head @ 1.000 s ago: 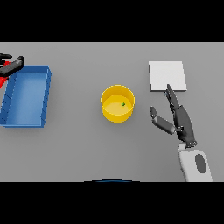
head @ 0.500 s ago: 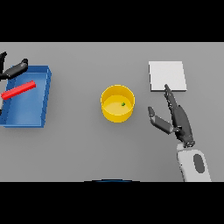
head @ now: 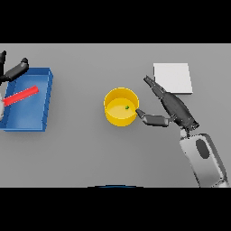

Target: Pick up the red beaker and tilt it to pour out 1 green nut into yellow bowl. Pick up the yellow bowl and place it on the metallic measuring scale.

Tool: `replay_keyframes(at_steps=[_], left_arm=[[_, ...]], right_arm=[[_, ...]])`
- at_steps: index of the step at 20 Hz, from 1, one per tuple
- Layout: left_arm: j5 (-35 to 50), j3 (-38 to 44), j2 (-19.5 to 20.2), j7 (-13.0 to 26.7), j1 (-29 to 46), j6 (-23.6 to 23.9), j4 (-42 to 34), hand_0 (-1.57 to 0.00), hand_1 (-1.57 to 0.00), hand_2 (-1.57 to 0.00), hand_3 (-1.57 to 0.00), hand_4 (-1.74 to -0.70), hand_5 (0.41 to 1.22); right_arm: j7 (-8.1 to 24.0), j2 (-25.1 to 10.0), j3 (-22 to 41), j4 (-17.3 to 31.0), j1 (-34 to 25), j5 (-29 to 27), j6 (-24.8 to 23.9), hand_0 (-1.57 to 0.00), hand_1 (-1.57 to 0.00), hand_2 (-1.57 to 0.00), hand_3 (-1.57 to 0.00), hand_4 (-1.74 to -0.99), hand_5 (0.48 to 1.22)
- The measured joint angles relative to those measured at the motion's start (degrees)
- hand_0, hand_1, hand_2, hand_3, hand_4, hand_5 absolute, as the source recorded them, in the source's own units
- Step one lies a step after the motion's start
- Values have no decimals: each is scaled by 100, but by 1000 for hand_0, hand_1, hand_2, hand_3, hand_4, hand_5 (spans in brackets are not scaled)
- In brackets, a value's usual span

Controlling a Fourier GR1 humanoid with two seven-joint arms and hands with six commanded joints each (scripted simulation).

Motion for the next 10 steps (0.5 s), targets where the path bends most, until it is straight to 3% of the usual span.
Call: replay_keyframes(at_steps=[2,4,10], left_arm=[[-10,11,21,41,-23,11,-36,-3,-2,-2,-1,-744,709],[29,44,3,1,-60,9,21,-1,-1,-1,0,-747,711],[103,69,24,-165,119,-34,-88,0,0,1,1,-755,717]], right_arm=[[112,-137,270,185,-306,359,160,-2,1,1,1,-1243,638],[-57,-409,688,294,-579,926,301,-1,1,1,1,-1230,620],[-314,-685,1359,613,-1404,1497,947,1,1,1,1,-1226,632]])
